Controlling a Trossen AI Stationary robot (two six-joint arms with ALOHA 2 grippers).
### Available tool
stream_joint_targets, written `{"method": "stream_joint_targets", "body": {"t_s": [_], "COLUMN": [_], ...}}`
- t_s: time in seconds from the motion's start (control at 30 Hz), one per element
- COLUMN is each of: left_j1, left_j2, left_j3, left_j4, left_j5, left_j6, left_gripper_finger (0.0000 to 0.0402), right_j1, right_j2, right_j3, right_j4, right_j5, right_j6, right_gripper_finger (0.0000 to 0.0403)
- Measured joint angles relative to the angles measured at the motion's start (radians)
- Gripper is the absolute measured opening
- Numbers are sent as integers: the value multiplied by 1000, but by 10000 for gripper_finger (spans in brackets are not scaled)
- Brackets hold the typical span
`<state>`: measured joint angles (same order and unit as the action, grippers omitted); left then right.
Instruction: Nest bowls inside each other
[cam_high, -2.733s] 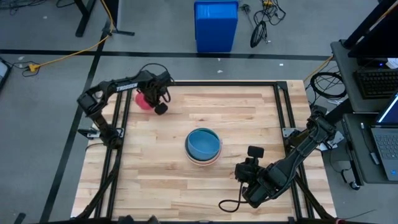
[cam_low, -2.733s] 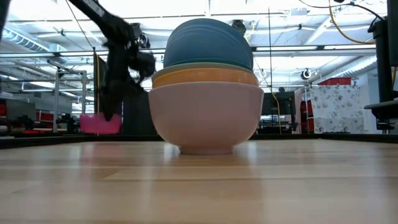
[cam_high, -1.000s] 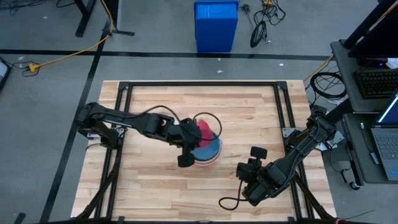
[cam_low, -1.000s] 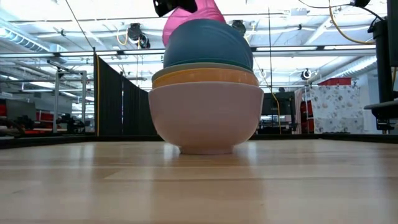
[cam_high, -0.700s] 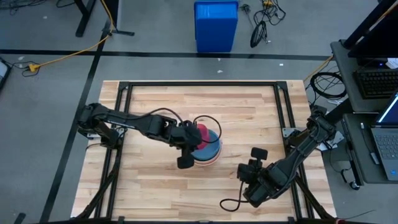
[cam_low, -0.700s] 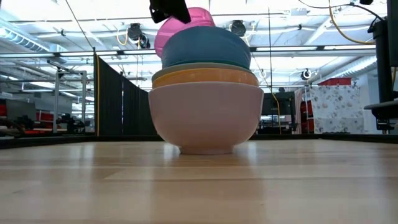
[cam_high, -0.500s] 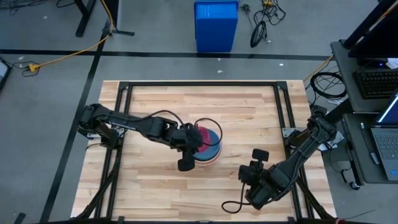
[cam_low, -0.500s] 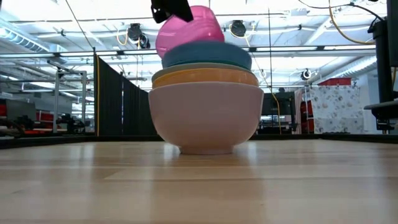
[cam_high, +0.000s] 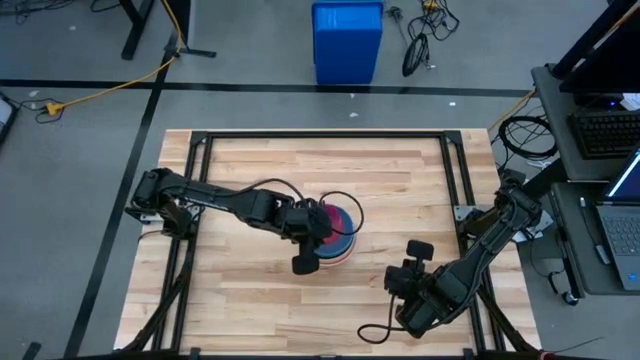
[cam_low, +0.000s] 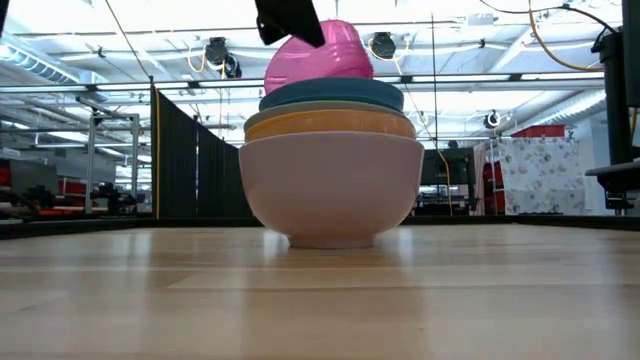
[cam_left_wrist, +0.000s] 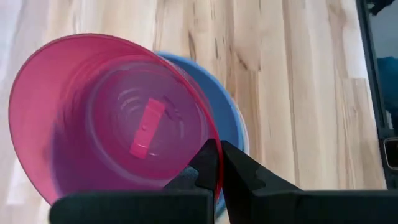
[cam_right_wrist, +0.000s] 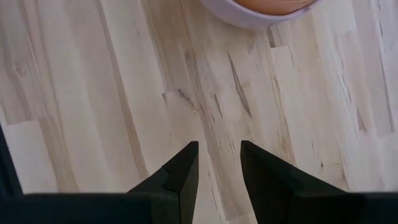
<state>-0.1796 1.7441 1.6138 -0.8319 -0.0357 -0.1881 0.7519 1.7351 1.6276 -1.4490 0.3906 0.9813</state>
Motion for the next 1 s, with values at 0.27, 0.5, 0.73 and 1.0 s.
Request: {"method": "stream_joint_targets", "body": {"t_s": [0.27, 0.5, 0.73, 1.0], "left_j1": [2, 3, 3, 2], "left_j2": [57, 84, 83, 82], "left_j3": [-2, -2, -2, 7], "left_j4": [-70, -72, -65, -62], "left_j5": [-17, -16, -16, -16], "left_j6": [13, 19, 12, 0], "left_gripper_finger": [0, 0, 39, 176], "right_j1": [-5, -4, -4, -4], "right_j2": [0, 0, 0, 0], "right_j3": [0, 0, 0, 0], "right_j4": [0, 0, 0, 0], "right_j5": [2, 1, 1, 0], "right_j6": [-6, -1, -3, -6], "right_gripper_finger": [105, 105, 105, 105]}}
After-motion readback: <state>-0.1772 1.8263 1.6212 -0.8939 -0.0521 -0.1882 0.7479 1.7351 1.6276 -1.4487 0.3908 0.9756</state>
